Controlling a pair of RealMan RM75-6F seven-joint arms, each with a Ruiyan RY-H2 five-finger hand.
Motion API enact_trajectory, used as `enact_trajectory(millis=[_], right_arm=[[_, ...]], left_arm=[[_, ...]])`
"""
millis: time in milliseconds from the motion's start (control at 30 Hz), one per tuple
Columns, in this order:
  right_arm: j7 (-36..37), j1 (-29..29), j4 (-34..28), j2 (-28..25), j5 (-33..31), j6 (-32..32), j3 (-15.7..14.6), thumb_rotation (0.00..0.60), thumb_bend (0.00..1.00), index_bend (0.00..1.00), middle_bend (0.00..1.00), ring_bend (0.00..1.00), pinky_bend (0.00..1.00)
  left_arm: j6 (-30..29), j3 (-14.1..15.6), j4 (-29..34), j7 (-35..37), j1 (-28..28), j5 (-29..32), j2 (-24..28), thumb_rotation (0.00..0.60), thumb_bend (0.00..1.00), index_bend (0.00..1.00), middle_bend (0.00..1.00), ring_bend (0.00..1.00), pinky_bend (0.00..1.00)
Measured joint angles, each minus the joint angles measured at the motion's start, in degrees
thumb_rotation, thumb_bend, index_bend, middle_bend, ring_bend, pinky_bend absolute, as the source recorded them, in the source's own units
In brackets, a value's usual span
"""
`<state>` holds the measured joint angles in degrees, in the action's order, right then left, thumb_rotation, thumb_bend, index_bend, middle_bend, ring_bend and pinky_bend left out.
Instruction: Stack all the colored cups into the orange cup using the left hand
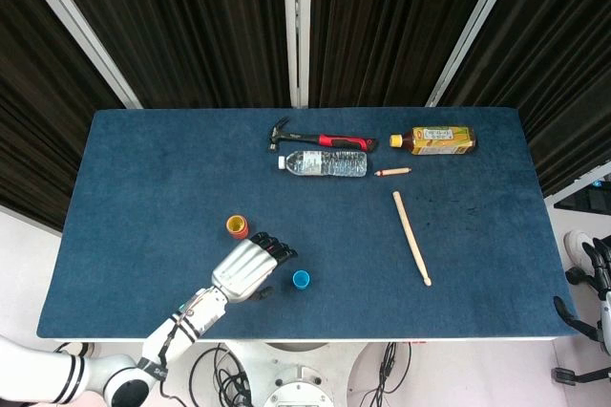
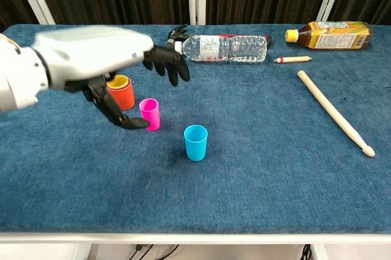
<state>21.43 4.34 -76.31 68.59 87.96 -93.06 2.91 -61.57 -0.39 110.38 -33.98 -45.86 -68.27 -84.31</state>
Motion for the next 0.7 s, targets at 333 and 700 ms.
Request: enact_trajectory(millis=[333,700], right_arm=[[0.25,0.28,0.68,0.28,-0.22,0.14,-0.19,0.600,0.21,0.00,0.00,0.00,0.00],[0.81,0.48,1.51,0.60,-0.49,0.41,-0.33,0.600,0.21,0.00,0.00,0.00,0.00]], left_arm=[[1.78,-0.19,-6.29,-2.24,-0.60,-2.08,-7.46,0.600,0.23,0.25,0.28,0.24,0.25],[2.98,-1.63,-12.59,-4.27,-2.03,-3.84,-11.83,0.600,0.25,0.28,0.30,0.26,0.25]])
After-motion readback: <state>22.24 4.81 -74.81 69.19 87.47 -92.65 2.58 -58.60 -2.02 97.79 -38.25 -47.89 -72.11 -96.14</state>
